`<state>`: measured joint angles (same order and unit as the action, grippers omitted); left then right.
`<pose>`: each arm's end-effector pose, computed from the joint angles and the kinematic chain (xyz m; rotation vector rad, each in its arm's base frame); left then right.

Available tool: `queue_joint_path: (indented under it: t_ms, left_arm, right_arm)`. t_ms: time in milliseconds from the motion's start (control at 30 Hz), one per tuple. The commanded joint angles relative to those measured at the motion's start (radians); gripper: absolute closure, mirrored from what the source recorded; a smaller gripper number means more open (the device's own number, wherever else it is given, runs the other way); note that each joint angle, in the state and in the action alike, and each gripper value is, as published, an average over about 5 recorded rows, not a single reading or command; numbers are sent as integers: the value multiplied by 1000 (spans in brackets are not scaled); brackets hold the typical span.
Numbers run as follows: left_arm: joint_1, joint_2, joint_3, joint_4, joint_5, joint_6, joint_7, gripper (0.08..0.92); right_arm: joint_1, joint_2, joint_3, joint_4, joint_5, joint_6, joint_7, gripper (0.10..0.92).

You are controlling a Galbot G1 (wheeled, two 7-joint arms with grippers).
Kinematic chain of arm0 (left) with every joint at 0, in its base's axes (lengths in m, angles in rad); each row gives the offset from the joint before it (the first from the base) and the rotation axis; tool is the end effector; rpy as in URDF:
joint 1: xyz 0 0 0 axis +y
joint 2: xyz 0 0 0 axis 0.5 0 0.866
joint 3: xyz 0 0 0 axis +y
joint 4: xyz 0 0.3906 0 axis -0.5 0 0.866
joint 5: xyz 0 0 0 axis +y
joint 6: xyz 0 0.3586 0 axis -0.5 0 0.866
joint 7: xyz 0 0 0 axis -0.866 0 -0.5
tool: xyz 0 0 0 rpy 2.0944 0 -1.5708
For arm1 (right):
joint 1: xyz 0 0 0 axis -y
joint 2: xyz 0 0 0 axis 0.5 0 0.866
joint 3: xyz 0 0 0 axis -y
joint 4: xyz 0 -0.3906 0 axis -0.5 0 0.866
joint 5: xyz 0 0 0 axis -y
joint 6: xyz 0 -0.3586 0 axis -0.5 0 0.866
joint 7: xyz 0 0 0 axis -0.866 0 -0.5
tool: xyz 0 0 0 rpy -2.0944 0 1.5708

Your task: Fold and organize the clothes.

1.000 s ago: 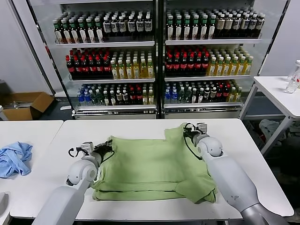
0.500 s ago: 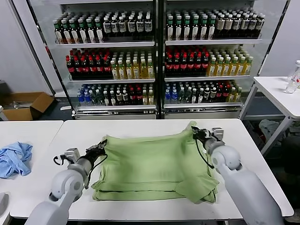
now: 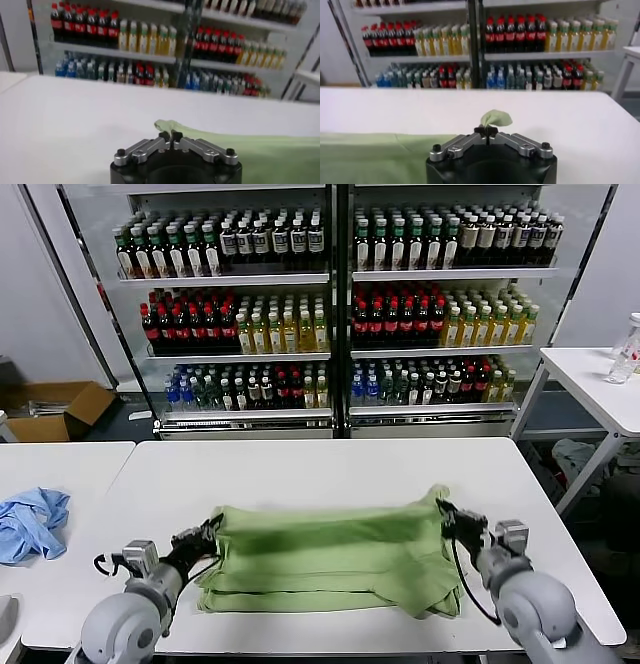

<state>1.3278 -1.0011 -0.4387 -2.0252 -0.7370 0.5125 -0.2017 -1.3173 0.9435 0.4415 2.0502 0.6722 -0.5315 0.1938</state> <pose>0.2500 0.1028 -0.2918 -0.2249 -2.6471 0.1283 0.2529 -0.1111 -0.2751 0.2326 -2.6742 0.0374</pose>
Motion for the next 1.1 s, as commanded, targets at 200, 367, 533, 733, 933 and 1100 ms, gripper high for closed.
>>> queue_joint_path:
  t_ms: [200,367,533,733,933,1100]
  left_arm:
    - [100,-25,19,-35,308,-6,19,787]
    - [177,-126,-7,-98,428,-76,-110,657]
    - [224,-253,14,-96,545,-79,-173,519]
    - [208,-334,80,-39,587,-64,-168,345]
    - [184,-354,106,17,565,-57,-147,221]
    - [161,-346,94,55,523,-39,-146,336]
  right_arm:
    - [-181,10,11,79,-189,43,9,722]
    - [-199,-2,18,114,-224,68,2,592]
    - [-202,5,13,116,-258,100,13,453]
    - [-196,0,4,118,-258,107,16,281]
    - [-194,-15,13,110,-230,107,24,205]
    - [-191,-26,21,109,-198,105,34,203]
